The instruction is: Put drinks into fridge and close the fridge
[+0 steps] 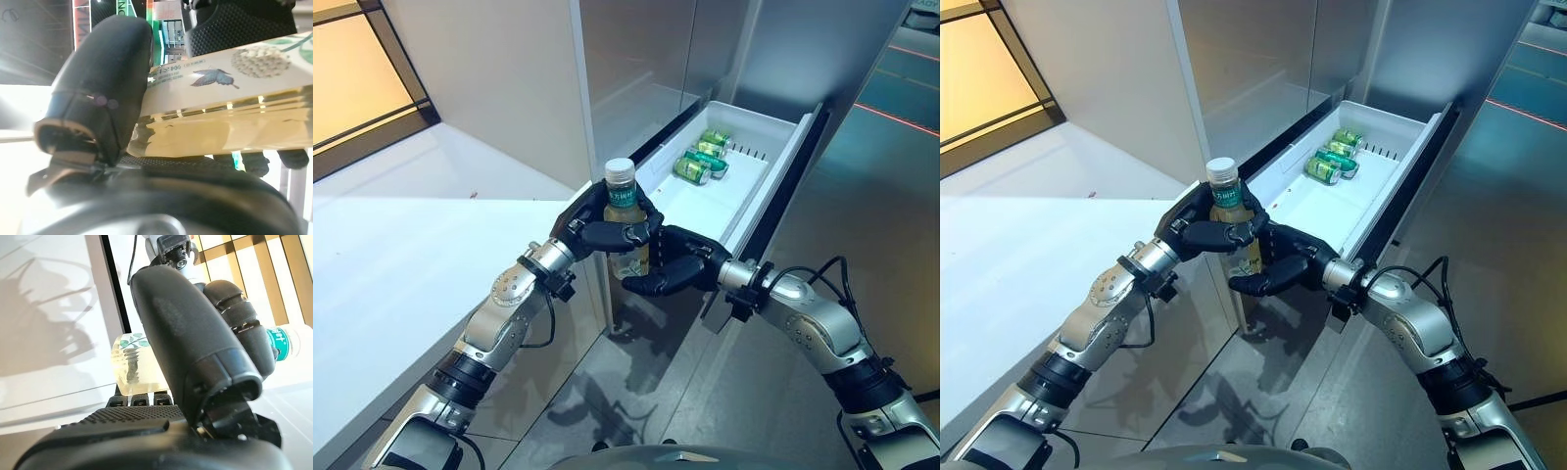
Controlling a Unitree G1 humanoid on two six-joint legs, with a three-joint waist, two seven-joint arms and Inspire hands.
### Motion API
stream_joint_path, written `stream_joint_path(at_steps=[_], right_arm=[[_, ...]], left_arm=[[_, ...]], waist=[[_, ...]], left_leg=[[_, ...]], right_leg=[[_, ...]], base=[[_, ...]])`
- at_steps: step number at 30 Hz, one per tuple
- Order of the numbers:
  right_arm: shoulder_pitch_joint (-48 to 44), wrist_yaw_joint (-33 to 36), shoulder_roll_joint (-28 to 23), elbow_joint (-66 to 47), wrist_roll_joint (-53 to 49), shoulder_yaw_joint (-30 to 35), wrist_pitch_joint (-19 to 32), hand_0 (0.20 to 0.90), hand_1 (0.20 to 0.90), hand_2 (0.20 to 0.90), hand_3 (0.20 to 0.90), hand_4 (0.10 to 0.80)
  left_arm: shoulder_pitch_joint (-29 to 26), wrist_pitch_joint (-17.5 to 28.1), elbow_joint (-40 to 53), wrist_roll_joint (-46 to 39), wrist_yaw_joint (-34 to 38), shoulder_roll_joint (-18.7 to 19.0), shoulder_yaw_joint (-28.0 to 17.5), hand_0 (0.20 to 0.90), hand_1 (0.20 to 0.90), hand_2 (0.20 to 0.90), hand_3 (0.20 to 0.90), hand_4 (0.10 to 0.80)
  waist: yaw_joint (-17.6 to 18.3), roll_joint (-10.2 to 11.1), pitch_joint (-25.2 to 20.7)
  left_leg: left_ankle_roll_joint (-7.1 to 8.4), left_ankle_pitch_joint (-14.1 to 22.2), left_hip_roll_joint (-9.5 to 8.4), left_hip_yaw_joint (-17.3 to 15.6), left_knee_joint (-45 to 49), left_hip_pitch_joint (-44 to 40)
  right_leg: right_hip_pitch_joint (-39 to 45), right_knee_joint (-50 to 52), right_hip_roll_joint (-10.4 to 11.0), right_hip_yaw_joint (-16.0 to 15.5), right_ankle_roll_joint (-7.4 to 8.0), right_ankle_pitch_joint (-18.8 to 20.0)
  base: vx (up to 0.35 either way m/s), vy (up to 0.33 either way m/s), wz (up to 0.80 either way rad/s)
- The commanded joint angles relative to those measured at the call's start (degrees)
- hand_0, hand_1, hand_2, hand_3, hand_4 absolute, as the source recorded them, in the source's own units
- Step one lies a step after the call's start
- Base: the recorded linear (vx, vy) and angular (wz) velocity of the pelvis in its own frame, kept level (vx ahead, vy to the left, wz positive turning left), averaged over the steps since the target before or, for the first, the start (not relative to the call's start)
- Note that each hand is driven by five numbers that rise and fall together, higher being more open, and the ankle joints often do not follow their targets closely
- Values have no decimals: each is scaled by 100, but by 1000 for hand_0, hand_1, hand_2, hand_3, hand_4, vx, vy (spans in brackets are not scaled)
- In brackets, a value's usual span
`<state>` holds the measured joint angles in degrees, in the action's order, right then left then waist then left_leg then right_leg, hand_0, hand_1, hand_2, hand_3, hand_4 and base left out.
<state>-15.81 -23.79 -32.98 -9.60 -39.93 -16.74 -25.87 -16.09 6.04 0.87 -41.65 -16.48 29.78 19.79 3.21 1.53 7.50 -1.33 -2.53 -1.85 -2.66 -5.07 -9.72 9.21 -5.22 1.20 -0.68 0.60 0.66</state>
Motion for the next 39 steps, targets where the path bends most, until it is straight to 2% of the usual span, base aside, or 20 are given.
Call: stream_joint_path(at_steps=[1, 3, 4, 5, 6, 7, 14, 19, 21, 22, 25, 26, 30, 34, 38, 39], right_arm=[[-581, -51, 623, -492, -832, -231, 275, 900, 900, 900, 900, 800], [-597, 26, 617, -515, -846, -281, 298, 900, 900, 900, 900, 800], [-615, 71, 607, -525, -896, -296, 298, 806, 806, 806, 790, 690], [-609, 124, 610, -535, -956, -323, 296, 552, 552, 552, 494, 394], [-599, 159, 616, -534, -961, -338, 324, 387, 387, 387, 302, 202], [-596, 199, 606, -548, -1001, -354, 361, 300, 300, 300, 200, 100], [-533, 636, 585, -594, -1368, -370, 527, 300, 300, 300, 200, 100], [-509, 1031, 658, -545, -1623, -297, 671, 300, 300, 300, 200, 100], [-504, 1143, 641, -521, -1620, -280, 781, 300, 300, 300, 200, 100], [-499, 1189, 637, -516, -1591, -265, 829, 300, 300, 300, 200, 100], [-507, 1448, 603, -486, -1232, -177, 1226, 300, 300, 300, 200, 100], [-541, 1601, 577, -465, -728, -101, 1562, 300, 300, 300, 200, 100], [-796, 2226, 392, -353, 552, 411, 2221, 300, 300, 300, 200, 100], [-1060, 2747, 279, -66, 276, 949, 2183, 300, 300, 300, 200, 100], [-1280, 3200, 126, 468, -47, 1459, 2196, 300, 300, 300, 200, 100], [-1290, 3212, 114, 489, -50, 1472, 2206, 300, 300, 300, 200, 100]], left_arm=[[-974, 443, 941, -1162, -700, -766, 171, 300, 300, 300, 200, 100], [-962, 362, 991, -1287, -856, -784, 248, 300, 300, 300, 200, 100], [-960, 322, 1018, -1294, -901, -803, 281, 300, 300, 300, 200, 100], [-964, 241, 1077, -1361, -1010, -818, 360, 300, 300, 300, 200, 100], [-957, 178, 1112, -1445, -1131, -802, 416, 300, 300, 300, 200, 100], [-947, 103, 1139, -1497, -1217, -810, 460, 300, 300, 300, 200, 100], [-879, -518, 1313, -2056, -2029, -847, 773, 300, 300, 300, 200, 100], [-887, -748, 1456, -1943, -2471, -886, 984, 309, 309, 309, 211, 111], [-934, -744, 1492, -1852, -2515, -842, 1088, 552, 552, 552, 494, 394], [-951, -759, 1516, -1854, -2475, -815, 1116, 900, 900, 900, 900, 800], [-951, -666, 1573, -1862, -2098, -752, 1109, 900, 900, 900, 900, 800], [-926, -574, 1563, -1836, -1877, -739, 1071, 900, 900, 900, 900, 800], [-673, -243, 1557, -1387, -1257, -796, 725, 900, 900, 900, 900, 800], [-293, -211, 1441, -915, -1064, -789, 299, 900, 900, 900, 900, 800], [496, -559, 1134, -815, -1234, -615, -130, 900, 900, 900, 900, 800], [530, -560, 1120, -799, -1271, -604, -148, 900, 900, 900, 900, 800]], waist=[[-41, 115, -523], [-34, 112, -515], [-32, 112, -516], [-29, 108, -515], [-26, 104, -514], [-25, 99, -518], [19, 66, -502], [50, 37, -502], [68, 23, -495], [73, 16, -491], [63, 4, -491], [55, 1, -499], [-45, -1, -496], [-195, 13, -486], [-423, 17, -461], [-426, 17, -461]], left_leg=[[-15, 385, -40, 3, 7, 51], [-23, 386, -43, -1, 7, 50], [-25, 388, -44, -4, 7, 50], [-29, 387, -43, -9, 7, 50], [-28, 386, -42, -13, 7, 49], [-28, 388, -41, -18, 7, 50], [-48, 397, -56, -44, 7, 39], [-58, 402, -68, -50, 7, 42], [-62, 402, -73, -54, 7, 41], [-64, 403, -74, -53, 7, 36], [-67, 404, -75, -51, 7, 30], [-65, 405, -76, -44, 7, 31], [-68, 412, -64, 1, 7, 22], [-49, 368, -60, 77, 7, 71], [-17, 357, -55, 196, 7, 89], [-16, 357, -56, 203, 7, 90]], right_leg=[[-87, 84, -94, -233, 178, 26], [-91, 86, -98, -219, 176, 29], [-92, 86, -99, -219, 176, 32], [-93, 83, -98, -218, 179, 36], [-91, 81, -97, -211, 182, 41], [-90, 78, -95, -209, 185, 41], [-91, 79, -102, -159, 184, 61], [-93, 78, -106, -137, 178, 65], [-95, 78, -105, -139, 180, 70], [-94, 78, -107, -136, 180, 72], [-83, 66, -106, -146, 183, 78], [-84, 62, -110, -145, 185, 82], [-48, 50, -111, -192, 173, 71], [-68, 58, -111, -288, 138, 84], [-39, 50, -89, -489, 106, 50], [-38, 50, -88, -499, 105, 47]], base=[[0, 0, 0], [0, 0, 0], [0, 0, 0], [0, 0, 0], [0, 0, 0], [0, 0, 0], [0, 0, 0], [0, 0, 0], [0, 0, 0], [0, 0, 0], [0, 0, 0], [0, 0, 0], [0, 0, 0], [-3, -22, 3], [8, -12, 14], [6, 1, 14]])
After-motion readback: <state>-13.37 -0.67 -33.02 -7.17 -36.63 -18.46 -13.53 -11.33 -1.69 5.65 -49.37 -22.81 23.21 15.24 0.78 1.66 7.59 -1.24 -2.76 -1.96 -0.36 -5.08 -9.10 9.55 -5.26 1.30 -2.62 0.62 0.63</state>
